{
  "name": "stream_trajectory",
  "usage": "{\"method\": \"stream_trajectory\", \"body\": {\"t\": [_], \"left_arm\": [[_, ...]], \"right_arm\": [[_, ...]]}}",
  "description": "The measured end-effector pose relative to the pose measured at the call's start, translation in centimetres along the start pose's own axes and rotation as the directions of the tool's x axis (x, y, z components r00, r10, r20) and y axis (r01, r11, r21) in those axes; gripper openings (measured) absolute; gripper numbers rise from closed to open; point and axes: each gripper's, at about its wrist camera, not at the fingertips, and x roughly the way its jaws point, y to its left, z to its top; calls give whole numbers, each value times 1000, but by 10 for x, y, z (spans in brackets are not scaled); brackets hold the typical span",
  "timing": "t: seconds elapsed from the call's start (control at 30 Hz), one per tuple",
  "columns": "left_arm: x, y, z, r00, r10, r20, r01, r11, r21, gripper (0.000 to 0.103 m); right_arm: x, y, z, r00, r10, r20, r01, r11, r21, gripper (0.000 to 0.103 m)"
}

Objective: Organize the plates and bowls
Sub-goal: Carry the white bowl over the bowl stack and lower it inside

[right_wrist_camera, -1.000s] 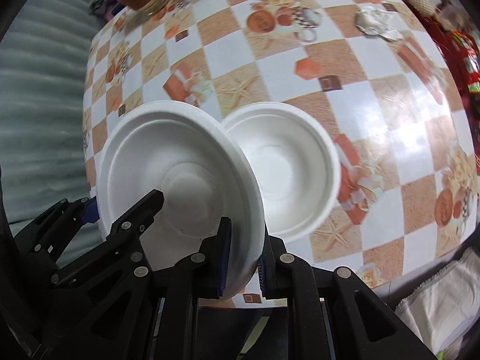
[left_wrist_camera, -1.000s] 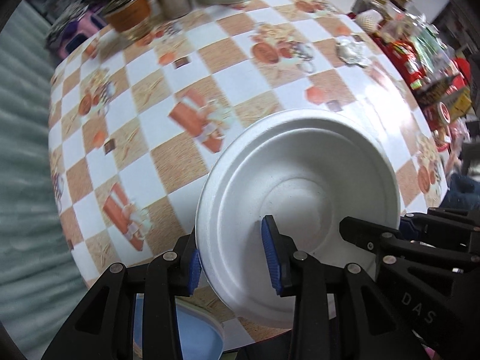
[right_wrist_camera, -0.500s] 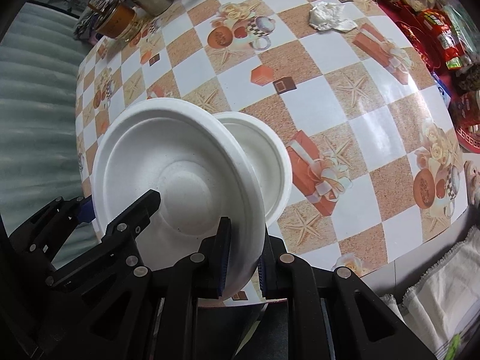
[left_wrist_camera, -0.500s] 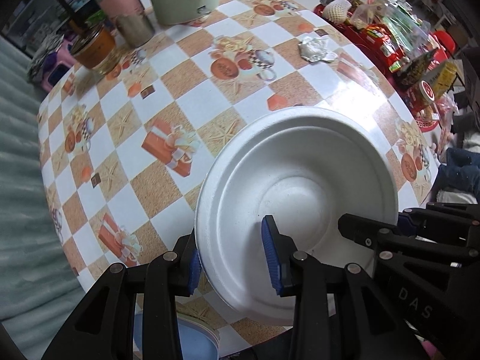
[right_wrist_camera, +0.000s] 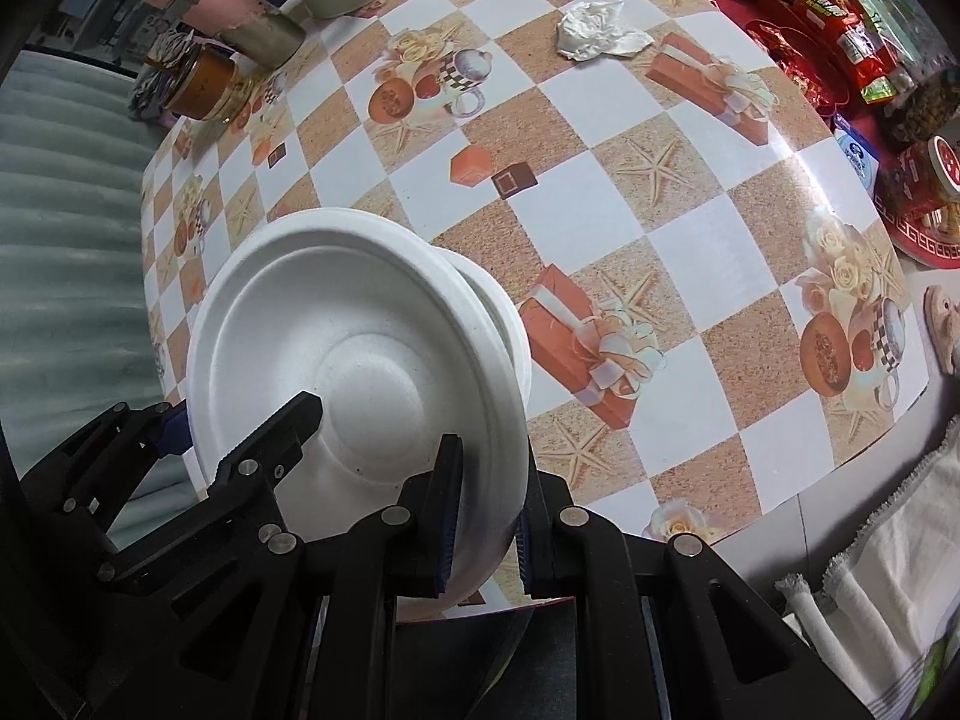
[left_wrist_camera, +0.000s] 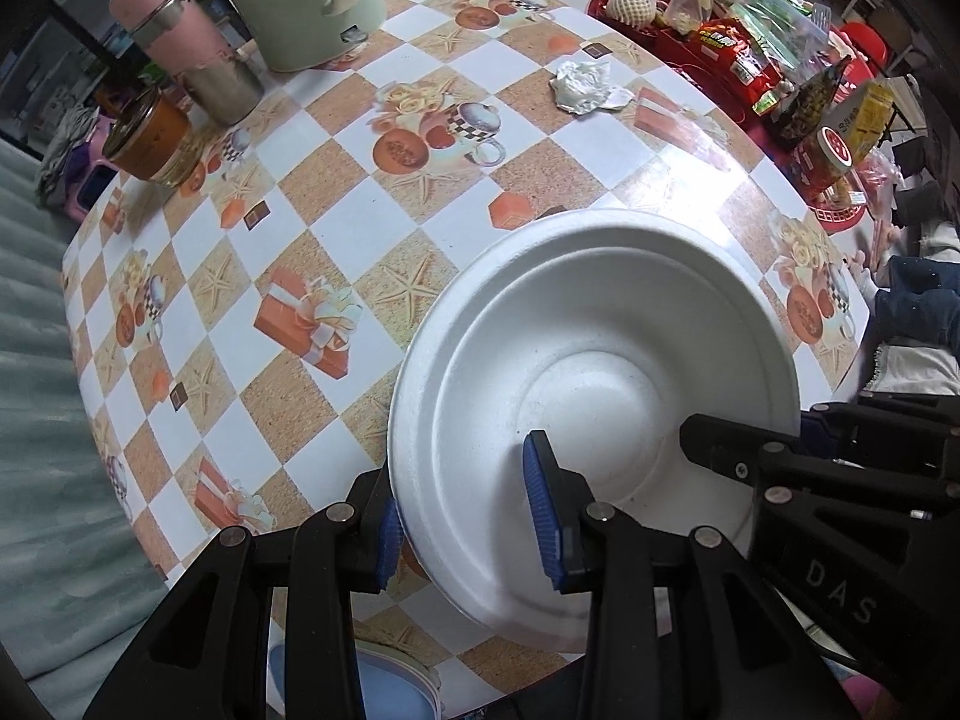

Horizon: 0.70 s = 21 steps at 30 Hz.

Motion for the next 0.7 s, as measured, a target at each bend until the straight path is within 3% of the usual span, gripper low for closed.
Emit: {"method": "stream_trajectory", "body": {"t": [0.7], "left_arm": [[19, -11, 8, 998, -4, -55, 4, 1000, 3, 38]], "right_arm": [[13, -13, 5, 999, -14, -36, 15, 1000, 11, 18]]}}
